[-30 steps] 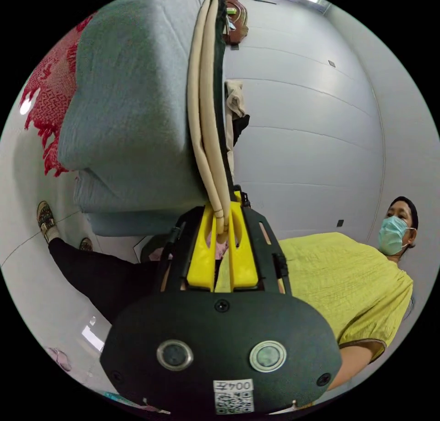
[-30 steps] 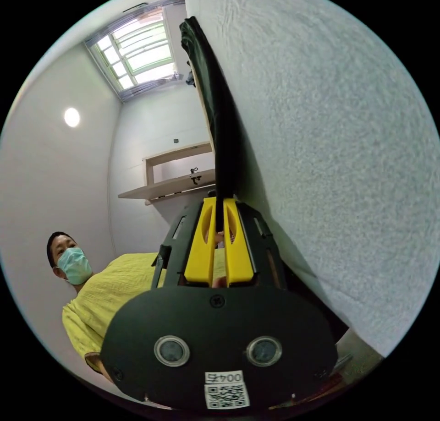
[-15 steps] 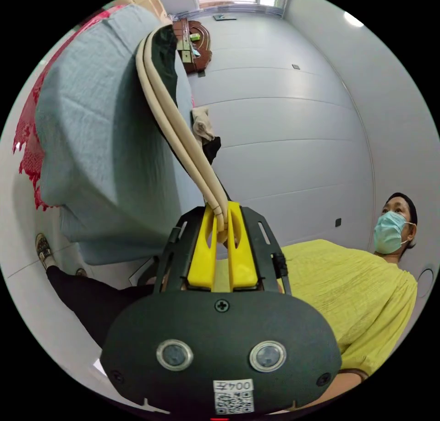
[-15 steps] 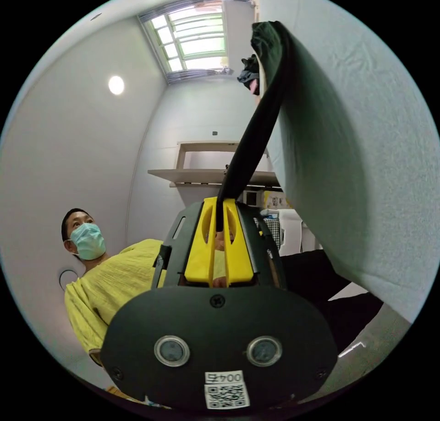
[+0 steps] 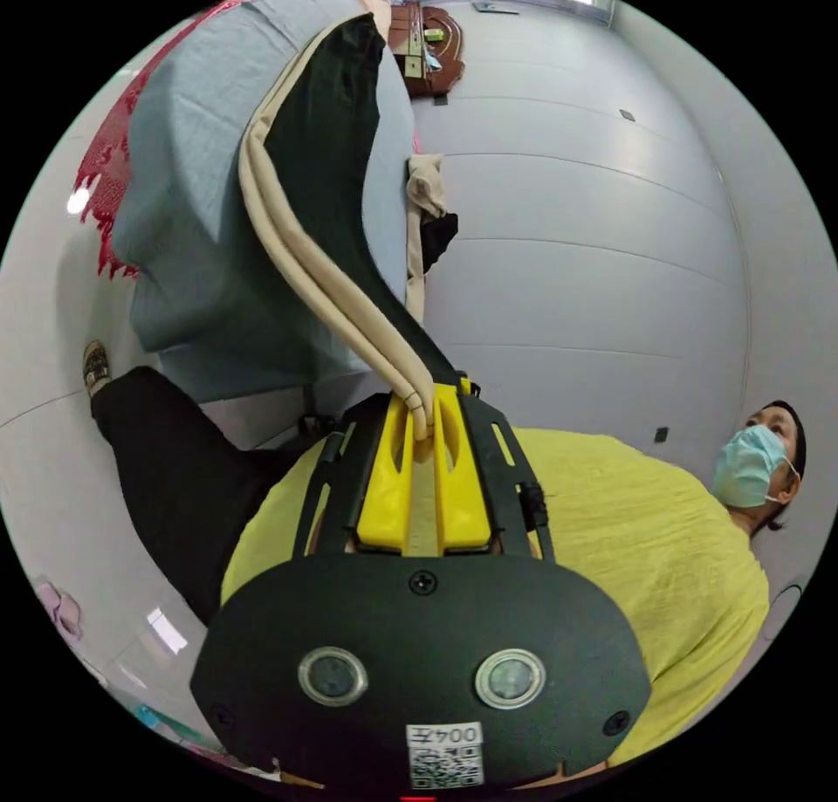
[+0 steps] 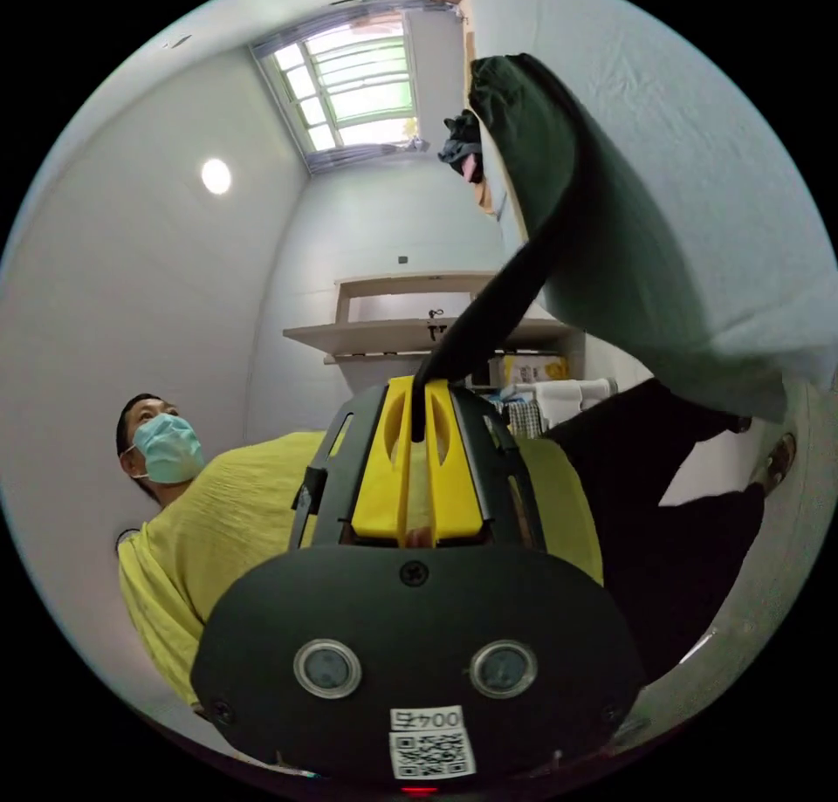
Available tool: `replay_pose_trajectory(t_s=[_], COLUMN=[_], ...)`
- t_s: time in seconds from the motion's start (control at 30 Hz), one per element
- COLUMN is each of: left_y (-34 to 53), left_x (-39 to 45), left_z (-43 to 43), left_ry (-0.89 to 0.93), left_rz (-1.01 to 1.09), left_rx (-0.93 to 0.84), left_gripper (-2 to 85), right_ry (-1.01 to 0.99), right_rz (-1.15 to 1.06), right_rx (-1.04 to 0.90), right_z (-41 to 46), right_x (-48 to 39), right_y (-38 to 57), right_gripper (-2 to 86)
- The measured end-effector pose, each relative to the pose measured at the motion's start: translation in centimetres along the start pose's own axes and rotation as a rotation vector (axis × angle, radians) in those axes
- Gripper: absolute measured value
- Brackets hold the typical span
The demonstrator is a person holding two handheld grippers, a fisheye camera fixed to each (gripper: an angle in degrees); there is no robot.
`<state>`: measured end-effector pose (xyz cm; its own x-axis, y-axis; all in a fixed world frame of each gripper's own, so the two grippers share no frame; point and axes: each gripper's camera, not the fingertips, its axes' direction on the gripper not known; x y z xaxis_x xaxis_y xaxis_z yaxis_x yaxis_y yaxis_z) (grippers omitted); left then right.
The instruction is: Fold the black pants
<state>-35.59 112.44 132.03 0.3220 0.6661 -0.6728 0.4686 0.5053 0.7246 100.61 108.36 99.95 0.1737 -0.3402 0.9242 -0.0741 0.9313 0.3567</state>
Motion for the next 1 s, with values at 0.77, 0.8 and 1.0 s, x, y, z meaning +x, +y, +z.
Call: replay_pose_trajectory(t_s=[0.77,0.8,1.0], left_y=[-56.1,-59.4,-73.4], left_x=[14.1,12.9,3.4], left_z=[-4.4,-4.3,-2.7], left_ry=[0.038,0.016,-0.029], left_rz=[0.195,0.175,0.003], left_rx=[0.151,0.144,0.128], left_gripper=[5.2,5.3,5.7], right_ry=[0.294,0.306,0.401], right_rz=[-0.153,-0.138,0.023], right_rx=[0.092,0.091,0.138], right_z=[14.8,15.3,18.8], right_x=[-8.8,-7.9,3.4], right_y=[-65.2,-66.9,-81.6], right_gripper=[3.6,3.6,3.9])
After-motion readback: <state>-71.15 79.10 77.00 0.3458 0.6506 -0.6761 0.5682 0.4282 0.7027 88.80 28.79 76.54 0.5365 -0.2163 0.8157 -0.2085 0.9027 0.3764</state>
